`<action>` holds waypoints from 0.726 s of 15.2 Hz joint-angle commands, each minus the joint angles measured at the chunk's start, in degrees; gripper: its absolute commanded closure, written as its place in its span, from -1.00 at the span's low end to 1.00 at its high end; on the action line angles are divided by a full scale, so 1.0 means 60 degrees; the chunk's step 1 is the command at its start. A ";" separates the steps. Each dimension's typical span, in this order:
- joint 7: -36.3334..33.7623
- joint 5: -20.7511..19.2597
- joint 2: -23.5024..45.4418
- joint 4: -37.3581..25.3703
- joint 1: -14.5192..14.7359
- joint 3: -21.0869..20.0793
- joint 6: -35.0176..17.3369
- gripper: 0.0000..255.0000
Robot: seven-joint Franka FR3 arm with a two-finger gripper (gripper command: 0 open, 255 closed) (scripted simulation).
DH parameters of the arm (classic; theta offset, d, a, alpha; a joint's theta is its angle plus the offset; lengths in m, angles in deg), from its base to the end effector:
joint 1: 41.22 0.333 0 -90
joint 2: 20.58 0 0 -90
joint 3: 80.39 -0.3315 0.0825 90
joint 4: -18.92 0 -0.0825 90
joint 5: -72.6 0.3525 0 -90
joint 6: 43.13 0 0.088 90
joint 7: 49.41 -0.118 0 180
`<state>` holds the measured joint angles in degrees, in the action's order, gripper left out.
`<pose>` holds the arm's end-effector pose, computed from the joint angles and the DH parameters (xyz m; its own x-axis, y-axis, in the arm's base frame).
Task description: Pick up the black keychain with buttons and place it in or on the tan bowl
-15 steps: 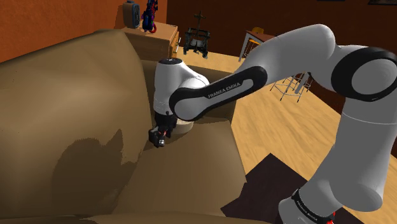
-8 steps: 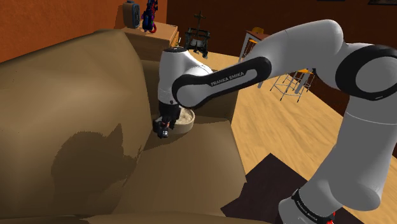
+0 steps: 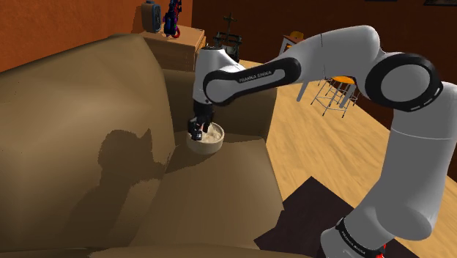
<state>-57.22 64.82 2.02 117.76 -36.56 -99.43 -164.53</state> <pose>0.5924 0.2278 0.3873 0.9485 0.3160 0.0221 0.3163 -0.9486 -0.0114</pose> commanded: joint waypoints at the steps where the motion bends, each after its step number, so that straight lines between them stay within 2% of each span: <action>1: 0.0379 0.0005 0.0196 -0.0359 -0.0217 0.0111 0.0163 1.00; 9: 0.1784 -0.0048 0.1432 -0.2476 -0.0983 0.0547 0.1038 1.00; 11: 0.1876 -0.0067 0.1591 -0.2613 -0.1033 0.0583 0.1016 1.00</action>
<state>-46.45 64.45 11.04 102.81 -42.54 -96.05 -158.64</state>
